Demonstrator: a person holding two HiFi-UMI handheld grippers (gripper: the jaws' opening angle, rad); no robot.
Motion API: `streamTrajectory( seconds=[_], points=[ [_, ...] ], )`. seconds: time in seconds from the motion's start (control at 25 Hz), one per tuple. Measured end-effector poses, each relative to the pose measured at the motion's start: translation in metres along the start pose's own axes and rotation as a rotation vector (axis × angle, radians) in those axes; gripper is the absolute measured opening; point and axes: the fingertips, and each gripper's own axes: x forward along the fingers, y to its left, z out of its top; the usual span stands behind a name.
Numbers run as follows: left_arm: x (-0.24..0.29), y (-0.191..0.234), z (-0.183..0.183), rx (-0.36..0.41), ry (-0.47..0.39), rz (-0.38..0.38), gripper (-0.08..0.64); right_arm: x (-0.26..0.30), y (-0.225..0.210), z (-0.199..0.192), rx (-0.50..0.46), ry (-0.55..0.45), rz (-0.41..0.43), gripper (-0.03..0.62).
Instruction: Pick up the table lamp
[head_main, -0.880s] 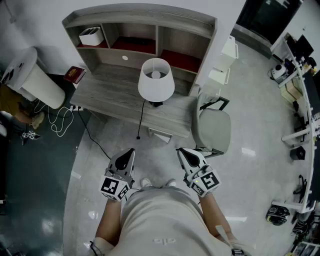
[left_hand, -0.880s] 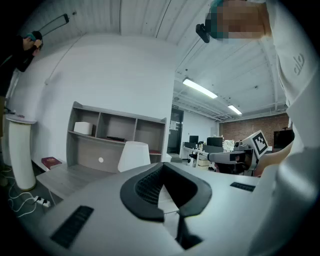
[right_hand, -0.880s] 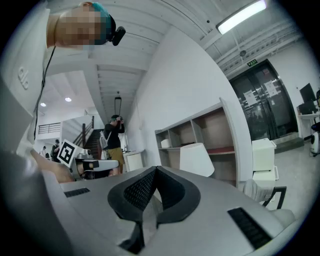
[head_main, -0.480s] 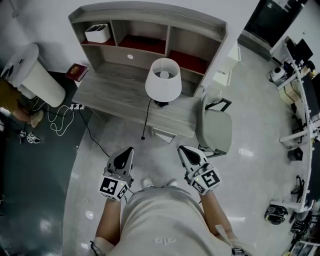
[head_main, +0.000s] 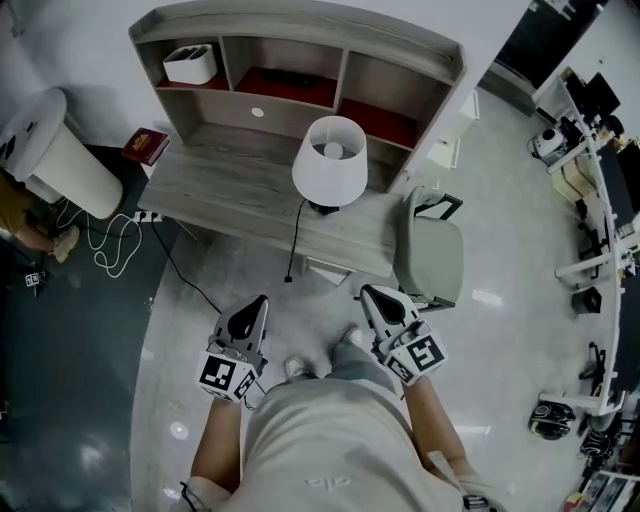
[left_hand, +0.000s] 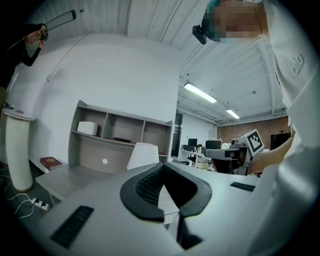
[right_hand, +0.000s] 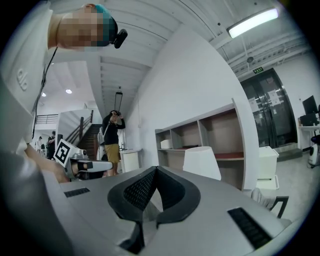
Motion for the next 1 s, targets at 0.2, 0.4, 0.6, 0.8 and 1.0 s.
streamTrajectory(
  seconds=[0.2,0.4,0.6,0.8,1.0],
  points=[
    [0.037,0.013,-0.007,0.008,0.030,0.039,0.014,0.022,-0.043,-0.004,0.015,-0.003,0.016,0.029],
    [0.094,0.028,-0.006,0.014,0.046,0.094,0.014,0.053,-0.101,-0.001,0.034,-0.003,0.069,0.029],
    [0.161,0.033,0.002,0.027,0.069,0.154,0.014,0.080,-0.166,0.000,0.065,0.012,0.121,0.029],
    [0.208,0.030,0.005,0.038,0.096,0.208,0.014,0.101,-0.217,-0.014,0.104,0.027,0.160,0.030],
    [0.235,0.029,0.001,0.064,0.143,0.238,0.014,0.119,-0.243,-0.042,0.113,0.071,0.197,0.031]
  ],
)
